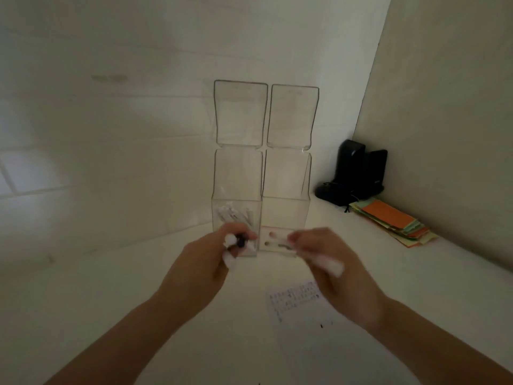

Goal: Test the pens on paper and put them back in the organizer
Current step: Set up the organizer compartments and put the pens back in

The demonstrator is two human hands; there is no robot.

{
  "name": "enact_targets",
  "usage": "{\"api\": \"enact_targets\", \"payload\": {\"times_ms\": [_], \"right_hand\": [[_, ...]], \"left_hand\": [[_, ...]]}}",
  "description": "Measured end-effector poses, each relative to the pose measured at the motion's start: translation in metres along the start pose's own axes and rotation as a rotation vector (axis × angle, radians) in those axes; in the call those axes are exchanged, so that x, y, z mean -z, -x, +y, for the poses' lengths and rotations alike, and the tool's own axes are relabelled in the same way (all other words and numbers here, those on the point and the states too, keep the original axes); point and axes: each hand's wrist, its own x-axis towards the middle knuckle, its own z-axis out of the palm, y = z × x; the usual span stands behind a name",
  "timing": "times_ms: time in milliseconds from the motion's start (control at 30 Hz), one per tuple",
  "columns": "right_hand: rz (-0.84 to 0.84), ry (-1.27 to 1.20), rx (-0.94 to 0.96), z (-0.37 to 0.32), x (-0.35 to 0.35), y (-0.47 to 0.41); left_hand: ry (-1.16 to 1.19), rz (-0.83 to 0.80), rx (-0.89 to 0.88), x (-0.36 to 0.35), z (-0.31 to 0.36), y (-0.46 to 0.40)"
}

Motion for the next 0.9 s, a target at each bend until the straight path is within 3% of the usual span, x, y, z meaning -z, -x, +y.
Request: {"api": "enact_targets", "payload": {"times_ms": [100, 200, 333, 567, 900], "right_hand": [[0.312, -0.134, -0.243, 0.009, 0.035, -0.036], [0.372, -0.099, -0.297, 0.018, 0.051, -0.067], [0.178, 0.069, -0.383, 0.035, 0.037, -0.091], [-0.177, 0.069, -0.626, 0.065, 0.016, -0.095], [-0.079, -0.006, -0.704, 0.075, 0.007, -0.093]], "left_hand": [[0.176, 0.176, -0.028, 0.007, 0.027, -0.047], [0.326, 0.24, 0.004, 0.002, 0.036, -0.099], [0.478, 0.244, 0.15, -0.031, 0.021, -0.142], [0.312, 0.032, 0.411, -0.078, -0.011, -0.152], [0.508, -0.032, 0.398, -0.071, -0.011, -0.152]]}}
